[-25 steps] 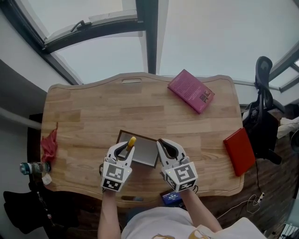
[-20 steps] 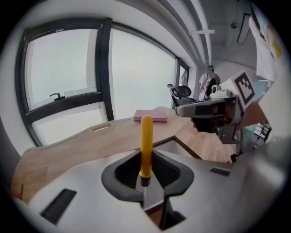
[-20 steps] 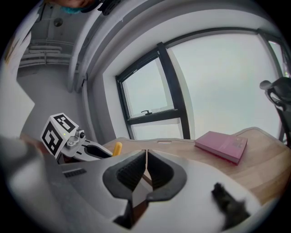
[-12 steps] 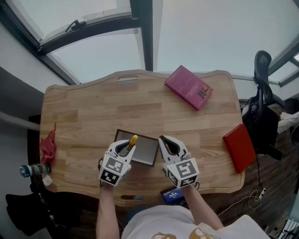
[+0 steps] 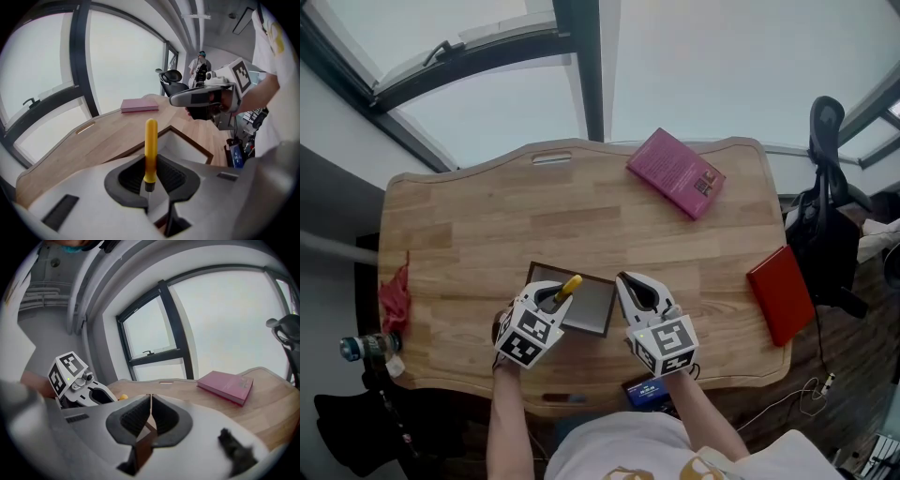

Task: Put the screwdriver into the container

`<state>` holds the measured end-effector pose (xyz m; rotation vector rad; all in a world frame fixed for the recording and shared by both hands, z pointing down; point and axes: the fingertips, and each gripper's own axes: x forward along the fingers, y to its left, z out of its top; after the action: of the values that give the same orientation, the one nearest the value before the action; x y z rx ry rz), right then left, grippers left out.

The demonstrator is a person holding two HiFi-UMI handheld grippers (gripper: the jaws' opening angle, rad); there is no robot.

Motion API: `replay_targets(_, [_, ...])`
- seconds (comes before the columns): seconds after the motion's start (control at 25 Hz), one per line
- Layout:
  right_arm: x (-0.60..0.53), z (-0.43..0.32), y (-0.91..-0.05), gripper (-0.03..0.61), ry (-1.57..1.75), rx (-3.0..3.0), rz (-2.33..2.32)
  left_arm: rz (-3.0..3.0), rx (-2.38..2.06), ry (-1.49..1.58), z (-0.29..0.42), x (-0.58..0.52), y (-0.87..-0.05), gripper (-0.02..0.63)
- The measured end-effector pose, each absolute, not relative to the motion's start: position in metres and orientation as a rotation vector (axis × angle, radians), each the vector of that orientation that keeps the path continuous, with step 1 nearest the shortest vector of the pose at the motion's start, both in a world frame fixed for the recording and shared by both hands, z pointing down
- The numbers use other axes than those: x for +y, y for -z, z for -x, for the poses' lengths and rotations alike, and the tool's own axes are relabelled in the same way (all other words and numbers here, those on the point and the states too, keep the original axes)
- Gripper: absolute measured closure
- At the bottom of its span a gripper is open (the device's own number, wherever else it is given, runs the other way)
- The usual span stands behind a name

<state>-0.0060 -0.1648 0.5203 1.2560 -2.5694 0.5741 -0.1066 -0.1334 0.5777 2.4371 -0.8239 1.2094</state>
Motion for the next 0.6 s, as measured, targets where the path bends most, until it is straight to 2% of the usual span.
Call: replay_targets(0.6, [-0.170,0.005,-0.531,0.545,-0.598,-2.552,-1.237,-2.421,-0.539,-1.471,0.096,-0.128,-0.603,0.534])
